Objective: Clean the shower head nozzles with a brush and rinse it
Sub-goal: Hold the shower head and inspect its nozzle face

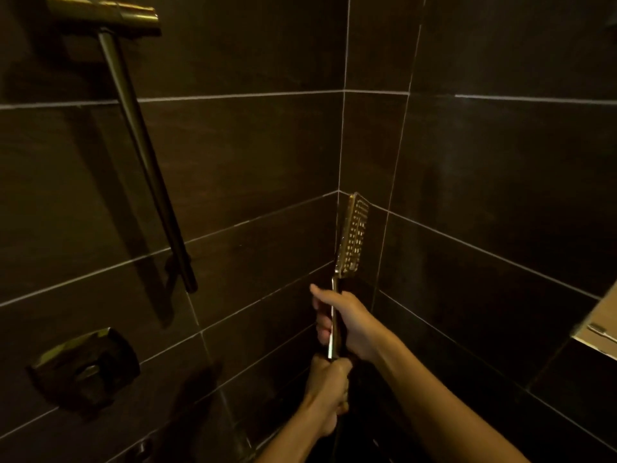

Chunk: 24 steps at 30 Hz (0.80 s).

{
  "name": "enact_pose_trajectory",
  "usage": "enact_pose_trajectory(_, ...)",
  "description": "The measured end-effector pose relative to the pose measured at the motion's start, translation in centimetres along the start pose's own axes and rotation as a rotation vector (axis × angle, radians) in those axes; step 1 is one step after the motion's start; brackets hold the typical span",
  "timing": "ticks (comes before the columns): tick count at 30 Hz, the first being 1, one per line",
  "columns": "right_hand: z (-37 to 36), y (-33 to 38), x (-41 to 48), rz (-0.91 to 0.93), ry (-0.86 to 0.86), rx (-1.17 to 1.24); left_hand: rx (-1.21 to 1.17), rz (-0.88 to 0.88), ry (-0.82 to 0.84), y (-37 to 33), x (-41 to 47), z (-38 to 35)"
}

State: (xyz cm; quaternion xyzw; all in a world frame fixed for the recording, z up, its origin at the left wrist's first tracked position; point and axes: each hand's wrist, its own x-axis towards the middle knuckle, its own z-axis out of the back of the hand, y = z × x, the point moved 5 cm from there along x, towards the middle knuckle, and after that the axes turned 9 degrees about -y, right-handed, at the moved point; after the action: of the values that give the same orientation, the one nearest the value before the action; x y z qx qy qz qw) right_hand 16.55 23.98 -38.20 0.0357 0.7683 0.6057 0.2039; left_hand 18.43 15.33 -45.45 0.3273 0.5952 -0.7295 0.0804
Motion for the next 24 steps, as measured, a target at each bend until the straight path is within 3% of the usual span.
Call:
enact_pose_trajectory(4, 0.1, 0.7, 0.4, 0.272, -0.317, -0.363, -0.059, 0.017, -0.060, -0.7, 1.4, 1.5)
enact_pose_trajectory(7, 1.0, 1.0, 0.2, 0.413, -0.460, -0.398, -0.036, 0.020, -0.025, -0.6, 2.2, 1.7)
enact_pose_trajectory(13, 1.5, 0.5, 0.6, 0.271, -0.211, -0.120, 0.021, -0.007, 0.007, -1.4, 2.0, 1.8)
enact_pose_trajectory(18, 1.6, 1.2, 0.7, 0.325, -0.256, -0.253, -0.010, -0.017, -0.005, -2.0, 2.4, 1.5)
enact_pose_trajectory(24, 2.0, 0.8, 0.9, 0.168, -0.092, 0.034, 0.014, 0.004, 0.128, -2.6, 2.4, 1.3)
